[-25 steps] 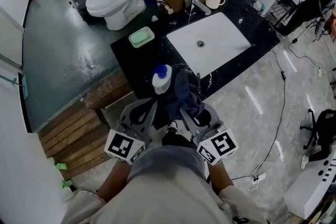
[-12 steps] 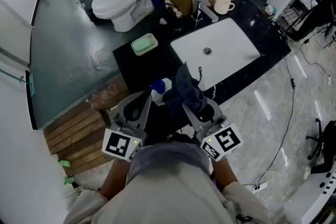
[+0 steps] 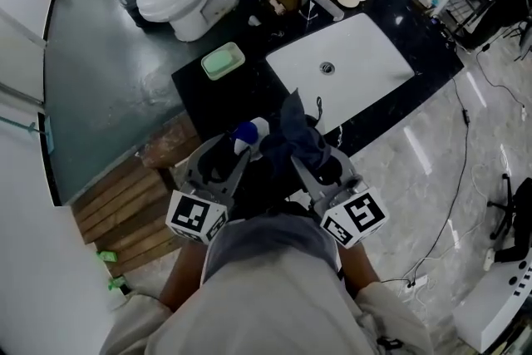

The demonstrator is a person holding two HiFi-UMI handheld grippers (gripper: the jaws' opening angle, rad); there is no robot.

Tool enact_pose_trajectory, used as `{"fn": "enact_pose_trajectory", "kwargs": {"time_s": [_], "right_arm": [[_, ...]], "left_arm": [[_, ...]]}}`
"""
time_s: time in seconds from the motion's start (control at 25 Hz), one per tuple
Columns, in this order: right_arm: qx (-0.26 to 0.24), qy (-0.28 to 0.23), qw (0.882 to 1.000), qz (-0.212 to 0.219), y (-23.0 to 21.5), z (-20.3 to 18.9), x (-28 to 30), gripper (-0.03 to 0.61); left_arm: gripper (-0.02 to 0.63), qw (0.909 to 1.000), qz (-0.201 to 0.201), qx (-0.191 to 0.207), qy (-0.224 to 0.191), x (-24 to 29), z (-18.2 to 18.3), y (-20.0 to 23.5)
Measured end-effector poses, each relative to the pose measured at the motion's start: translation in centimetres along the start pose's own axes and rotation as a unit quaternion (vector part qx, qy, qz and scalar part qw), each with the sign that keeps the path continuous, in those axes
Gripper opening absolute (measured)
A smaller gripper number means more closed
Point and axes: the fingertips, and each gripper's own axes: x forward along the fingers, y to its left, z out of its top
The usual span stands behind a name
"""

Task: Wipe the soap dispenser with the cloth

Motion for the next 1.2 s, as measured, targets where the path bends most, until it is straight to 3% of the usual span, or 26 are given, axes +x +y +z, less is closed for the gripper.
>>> {"fn": "enact_pose_trajectory", "kwargs": {"time_s": [0.6,0.84,1.2], "right_arm": [[0.004,0.014,1.0,-0.026,-0.7,-0.9,-0.2,0.094],[0.007,0.016,0.999,-0.032,-1.0,-1.1,-0.2,0.094],[0.005,0.022,1.0,-0.014,-0.3,-1.4,1.2,0.094]], "left_arm": [[0.19,0.9981,-0.059,0.02,-0.004,3.9,0.5,-1.2],[0.181,0.9971,-0.055,0.008,-0.052,3.9,2.9,-0.5],[0.175,0.9964,-0.056,-0.018,-0.06,4.0,3.0,0.5]]}}
